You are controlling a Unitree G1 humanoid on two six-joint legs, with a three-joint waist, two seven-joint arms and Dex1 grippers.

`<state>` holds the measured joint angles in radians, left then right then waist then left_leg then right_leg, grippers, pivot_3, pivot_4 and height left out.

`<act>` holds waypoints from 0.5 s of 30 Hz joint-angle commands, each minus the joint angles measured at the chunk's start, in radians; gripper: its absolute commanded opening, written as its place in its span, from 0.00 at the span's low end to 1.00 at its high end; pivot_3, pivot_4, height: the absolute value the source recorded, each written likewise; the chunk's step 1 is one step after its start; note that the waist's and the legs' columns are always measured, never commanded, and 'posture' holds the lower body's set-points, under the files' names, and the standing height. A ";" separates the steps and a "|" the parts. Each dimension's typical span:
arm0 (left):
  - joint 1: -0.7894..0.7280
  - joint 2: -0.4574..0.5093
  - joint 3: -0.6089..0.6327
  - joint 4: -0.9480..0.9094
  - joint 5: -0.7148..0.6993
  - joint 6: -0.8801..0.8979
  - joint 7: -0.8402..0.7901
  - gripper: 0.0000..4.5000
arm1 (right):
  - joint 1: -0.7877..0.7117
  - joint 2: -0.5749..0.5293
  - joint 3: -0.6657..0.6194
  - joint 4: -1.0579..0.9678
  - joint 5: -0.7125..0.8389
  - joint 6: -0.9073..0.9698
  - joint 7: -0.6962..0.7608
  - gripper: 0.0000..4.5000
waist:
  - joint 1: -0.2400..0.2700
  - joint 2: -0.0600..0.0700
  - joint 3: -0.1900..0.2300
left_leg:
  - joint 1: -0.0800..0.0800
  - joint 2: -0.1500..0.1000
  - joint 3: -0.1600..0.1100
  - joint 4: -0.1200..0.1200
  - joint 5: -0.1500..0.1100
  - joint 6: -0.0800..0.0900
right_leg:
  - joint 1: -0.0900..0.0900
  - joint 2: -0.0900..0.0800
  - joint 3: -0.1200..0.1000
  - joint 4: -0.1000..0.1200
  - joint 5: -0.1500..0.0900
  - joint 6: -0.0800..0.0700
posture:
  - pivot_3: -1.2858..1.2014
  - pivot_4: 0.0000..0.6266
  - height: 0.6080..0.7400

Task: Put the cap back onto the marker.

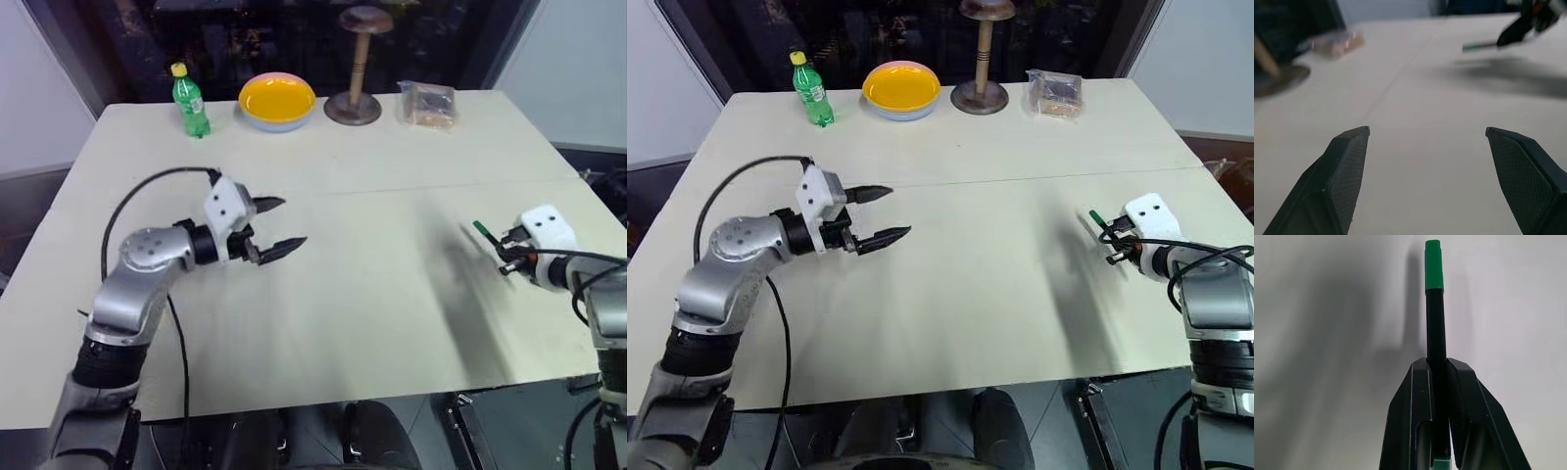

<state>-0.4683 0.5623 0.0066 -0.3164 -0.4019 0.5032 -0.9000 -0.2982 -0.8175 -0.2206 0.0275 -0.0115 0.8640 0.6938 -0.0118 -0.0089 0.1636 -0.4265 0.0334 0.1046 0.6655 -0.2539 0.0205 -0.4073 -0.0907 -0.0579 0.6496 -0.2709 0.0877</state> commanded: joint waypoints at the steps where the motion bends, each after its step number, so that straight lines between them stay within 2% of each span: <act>1: -0.026 0.036 0.064 -0.085 -0.107 0.073 -0.009 0.88 | 0.015 -0.030 -0.053 0.041 0.018 -0.044 -0.025 0.00 | -0.001 0.000 0.000 | 0.000 0.000 0.000 0.000 0.000 0.000 | 0.000 0.001 0.000 0.000 0.000 0.000 | 0.52 0.24 1.00; 7: -0.071 0.088 0.148 -0.132 -0.272 0.193 0.003 0.88 | 0.020 -0.049 -0.053 0.163 0.023 -0.123 -0.050 0.00 | 0.002 0.000 0.000 | 0.000 0.000 0.000 0.000 0.000 -0.001 | 0.000 0.001 0.001 0.000 0.000 0.001 | 0.52 0.24 1.00; 15: -0.104 0.139 0.159 -0.171 -0.368 0.262 0.027 0.88 | 0.026 -0.058 -0.052 0.217 0.046 -0.153 -0.054 0.00 | 0.001 0.000 0.000 | 0.001 0.000 -0.001 0.001 0.002 -0.003 | 0.003 0.002 0.001 0.000 -0.001 0.002 | 0.52 0.24 1.00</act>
<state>-0.5551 0.6881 0.1427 -0.4542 -0.7457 0.7602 -0.8801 -0.2779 -0.8510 -0.2510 0.2303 0.0281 0.7085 0.6508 -0.0105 -0.0090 0.1637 -0.4253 0.0332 0.1036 0.6662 -0.2521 0.0173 -0.4047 -0.0890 -0.0570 0.6491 -0.2719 0.0894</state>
